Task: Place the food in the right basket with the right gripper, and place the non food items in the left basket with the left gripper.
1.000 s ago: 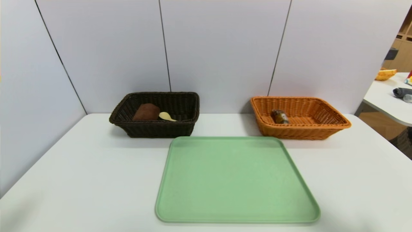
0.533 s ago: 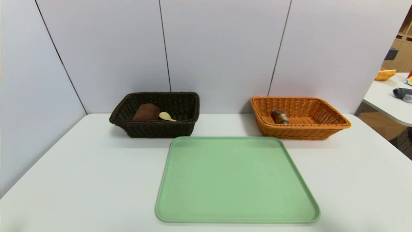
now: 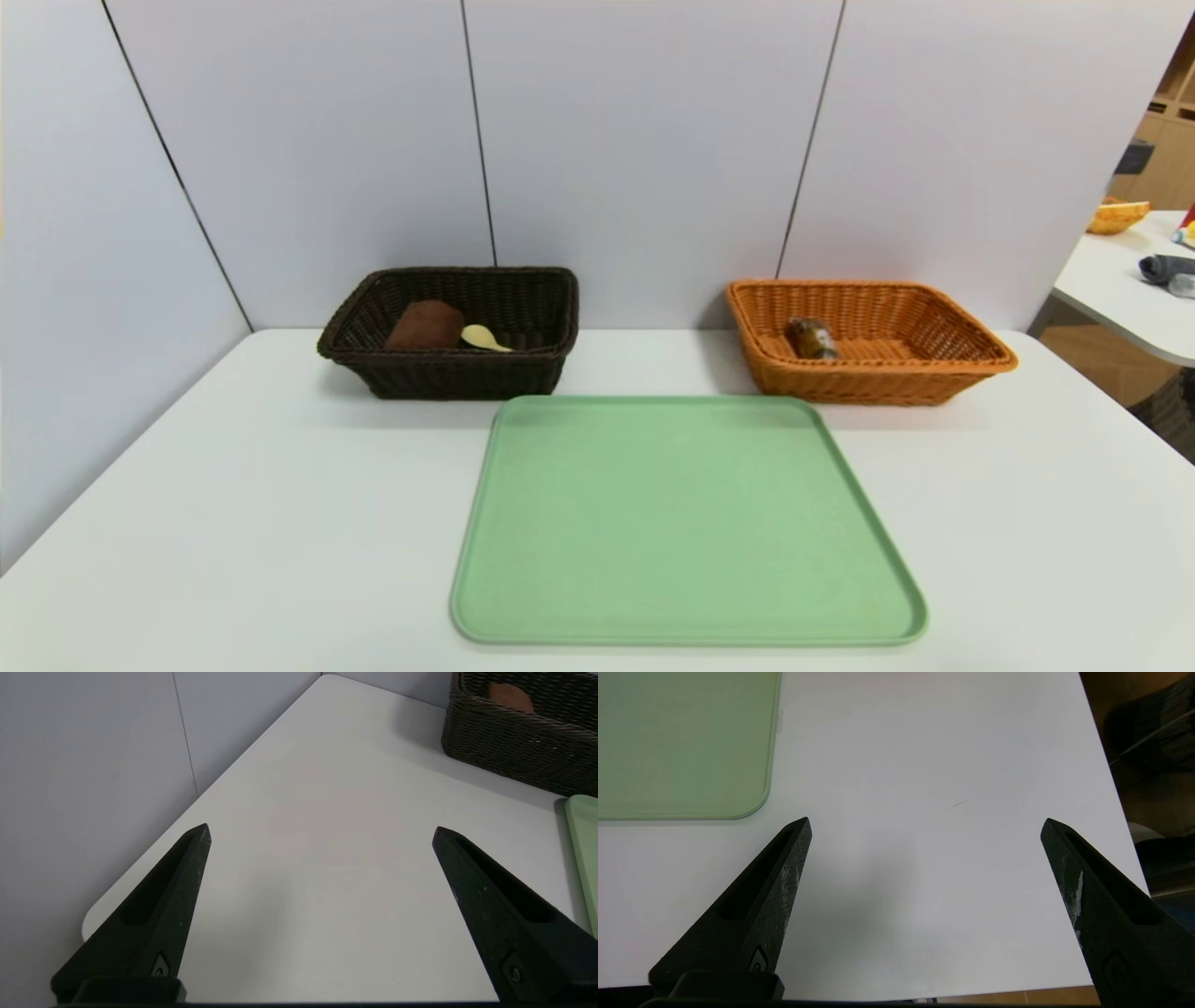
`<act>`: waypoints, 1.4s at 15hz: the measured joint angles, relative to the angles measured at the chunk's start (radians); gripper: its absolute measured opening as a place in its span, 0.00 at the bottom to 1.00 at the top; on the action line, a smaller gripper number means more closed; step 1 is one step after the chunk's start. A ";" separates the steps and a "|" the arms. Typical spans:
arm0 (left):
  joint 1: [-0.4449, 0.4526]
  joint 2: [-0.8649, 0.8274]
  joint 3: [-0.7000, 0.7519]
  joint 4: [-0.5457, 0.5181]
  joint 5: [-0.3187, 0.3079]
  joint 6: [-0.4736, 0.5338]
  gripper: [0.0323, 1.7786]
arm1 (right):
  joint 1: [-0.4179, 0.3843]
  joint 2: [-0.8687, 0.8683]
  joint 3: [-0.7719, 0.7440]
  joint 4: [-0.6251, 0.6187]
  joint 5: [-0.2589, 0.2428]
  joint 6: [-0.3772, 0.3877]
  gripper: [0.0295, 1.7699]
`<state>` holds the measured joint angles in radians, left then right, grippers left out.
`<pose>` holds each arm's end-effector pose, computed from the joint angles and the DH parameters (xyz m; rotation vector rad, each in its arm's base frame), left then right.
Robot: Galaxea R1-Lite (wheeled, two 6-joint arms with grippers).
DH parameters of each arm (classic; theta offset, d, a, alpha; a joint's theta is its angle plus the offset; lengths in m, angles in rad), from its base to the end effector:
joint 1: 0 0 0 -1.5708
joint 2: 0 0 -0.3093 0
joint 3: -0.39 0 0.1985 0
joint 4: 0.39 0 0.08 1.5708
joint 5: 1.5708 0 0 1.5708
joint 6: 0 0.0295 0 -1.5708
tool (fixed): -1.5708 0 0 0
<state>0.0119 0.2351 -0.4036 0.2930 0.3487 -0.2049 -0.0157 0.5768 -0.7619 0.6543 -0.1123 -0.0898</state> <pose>-0.0257 0.0098 0.1639 -0.1814 0.0860 0.3714 0.0048 -0.0034 0.2272 -0.1107 0.4744 -0.1045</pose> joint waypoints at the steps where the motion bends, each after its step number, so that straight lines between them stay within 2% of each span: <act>1: 0.000 -0.018 0.002 0.000 -0.011 0.012 0.95 | -0.001 -0.032 0.004 0.000 0.000 0.000 0.96; 4: 0.000 -0.064 0.016 0.003 -0.040 0.048 0.95 | -0.003 -0.131 0.017 0.003 -0.001 -0.002 0.96; 9: 0.000 -0.115 0.031 0.007 -0.078 0.053 0.95 | -0.022 -0.266 0.028 0.005 0.016 -0.029 0.96; 14: 0.000 -0.156 0.048 0.010 -0.083 0.054 0.95 | -0.006 -0.359 0.056 0.009 0.081 -0.043 0.96; 17: -0.001 -0.187 0.054 0.003 -0.093 0.101 0.95 | 0.005 -0.440 0.101 0.002 0.116 -0.069 0.96; 19: -0.002 -0.215 0.068 -0.021 -0.123 0.137 0.95 | 0.009 -0.510 0.160 -0.014 0.122 -0.092 0.96; 21: -0.003 -0.228 0.079 -0.074 -0.125 0.146 0.95 | 0.011 -0.549 0.191 -0.081 0.129 -0.111 0.96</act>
<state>0.0091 0.0072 -0.3243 0.2191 0.2240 -0.0589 -0.0051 0.0274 -0.5711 0.5730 0.0162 -0.2011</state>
